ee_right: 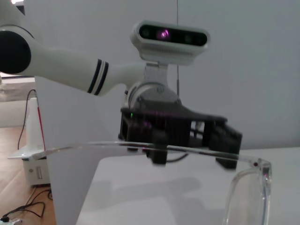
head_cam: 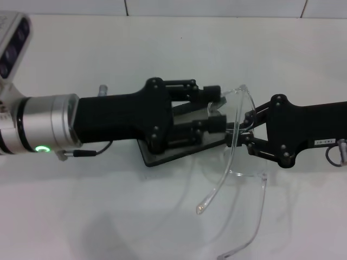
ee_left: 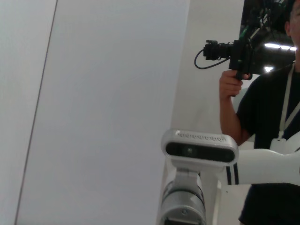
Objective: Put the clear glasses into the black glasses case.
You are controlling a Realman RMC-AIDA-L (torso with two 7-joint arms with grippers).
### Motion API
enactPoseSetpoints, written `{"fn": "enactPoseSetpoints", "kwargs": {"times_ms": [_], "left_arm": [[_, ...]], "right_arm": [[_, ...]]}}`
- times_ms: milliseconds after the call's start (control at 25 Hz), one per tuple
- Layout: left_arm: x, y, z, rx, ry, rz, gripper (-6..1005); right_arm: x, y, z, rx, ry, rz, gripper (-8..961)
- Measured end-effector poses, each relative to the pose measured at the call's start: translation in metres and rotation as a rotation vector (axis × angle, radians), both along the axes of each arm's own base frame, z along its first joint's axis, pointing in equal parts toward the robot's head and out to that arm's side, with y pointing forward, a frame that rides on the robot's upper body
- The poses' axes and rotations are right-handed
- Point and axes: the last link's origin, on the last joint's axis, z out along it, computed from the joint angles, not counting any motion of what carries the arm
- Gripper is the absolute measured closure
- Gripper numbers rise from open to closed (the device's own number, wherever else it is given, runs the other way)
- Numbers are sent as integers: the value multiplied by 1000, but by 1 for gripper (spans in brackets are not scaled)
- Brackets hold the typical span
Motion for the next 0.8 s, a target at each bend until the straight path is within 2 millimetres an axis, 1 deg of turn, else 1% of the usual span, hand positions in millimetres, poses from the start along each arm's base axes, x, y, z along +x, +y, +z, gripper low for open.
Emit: {"fn": "enactPoseSetpoints", "kwargs": {"times_ms": [240,360,520,800], "left_arm": [[-4,6,13,44,-24,26,415],[1,5,16,32,-43,-1,413],[13,4,12,-4,-55,-56,411],[17,2,3,-39,-33,-79,407]], "right_arm": [[0,5,-3,-11,-4,-17,834],[-2,11,-7,-18,-15,-26,834],[-8,16,-14,-42,-25,-26,833],[-20,23,-20,-72,-21,-13,833]]}}
